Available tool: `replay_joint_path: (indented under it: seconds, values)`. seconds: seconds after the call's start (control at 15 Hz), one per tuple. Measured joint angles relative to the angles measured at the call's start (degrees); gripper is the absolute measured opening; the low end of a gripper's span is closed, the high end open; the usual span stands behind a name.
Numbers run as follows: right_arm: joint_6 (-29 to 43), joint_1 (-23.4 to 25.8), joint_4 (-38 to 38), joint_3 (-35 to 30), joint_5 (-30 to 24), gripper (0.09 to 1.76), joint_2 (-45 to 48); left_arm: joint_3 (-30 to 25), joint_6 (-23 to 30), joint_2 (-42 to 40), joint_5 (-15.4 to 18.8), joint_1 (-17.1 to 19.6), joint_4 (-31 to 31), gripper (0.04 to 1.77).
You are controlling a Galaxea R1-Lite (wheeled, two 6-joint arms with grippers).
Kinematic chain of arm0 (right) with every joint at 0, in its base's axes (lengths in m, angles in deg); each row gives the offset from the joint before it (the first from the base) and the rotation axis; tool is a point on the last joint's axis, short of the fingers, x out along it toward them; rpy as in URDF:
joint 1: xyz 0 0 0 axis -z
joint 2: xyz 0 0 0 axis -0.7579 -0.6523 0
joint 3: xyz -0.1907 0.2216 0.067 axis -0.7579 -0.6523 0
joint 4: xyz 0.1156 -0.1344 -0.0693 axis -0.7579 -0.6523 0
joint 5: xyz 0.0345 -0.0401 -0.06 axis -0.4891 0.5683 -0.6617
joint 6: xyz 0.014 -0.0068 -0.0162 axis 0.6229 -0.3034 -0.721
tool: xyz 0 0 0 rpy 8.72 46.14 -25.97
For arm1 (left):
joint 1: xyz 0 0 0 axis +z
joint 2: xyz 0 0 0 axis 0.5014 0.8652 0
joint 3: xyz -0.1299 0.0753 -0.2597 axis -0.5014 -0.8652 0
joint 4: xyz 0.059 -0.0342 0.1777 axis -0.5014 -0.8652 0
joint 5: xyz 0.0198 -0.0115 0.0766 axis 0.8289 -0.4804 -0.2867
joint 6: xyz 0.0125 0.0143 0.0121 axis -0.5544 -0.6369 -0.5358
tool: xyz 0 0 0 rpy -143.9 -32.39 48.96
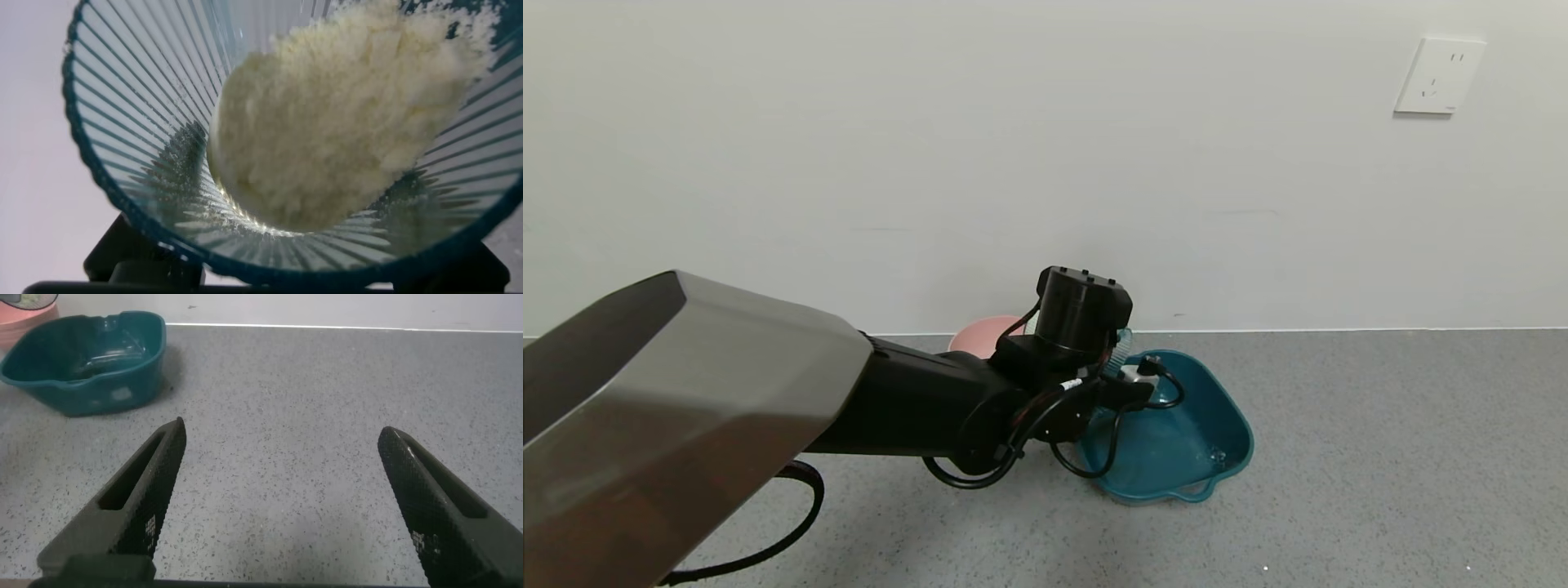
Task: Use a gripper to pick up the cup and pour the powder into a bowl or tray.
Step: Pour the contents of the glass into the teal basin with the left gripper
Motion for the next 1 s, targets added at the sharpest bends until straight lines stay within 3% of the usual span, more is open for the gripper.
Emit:
replay_joint_path:
  seconds: [0.47, 0.8, 1.0]
  values:
    - [0.0, 0.0, 0.0, 0.0, 0.0, 1.71, 0.0, 0.4, -11.0, 0.4, -2.4, -0.6, -0.2, 1.26]
    - [0.0, 0.0, 0.0, 0.0, 0.0, 1.71, 0.0, 1.7, -12.0, 1.9, -2.9, -1.5, -0.5, 1.26]
    - [0.0, 0.0, 0.0, 0.0, 0.0, 1.71, 0.0, 1.9, -15.3, 2.1, -3.0, -1.5, -0.7, 1.26]
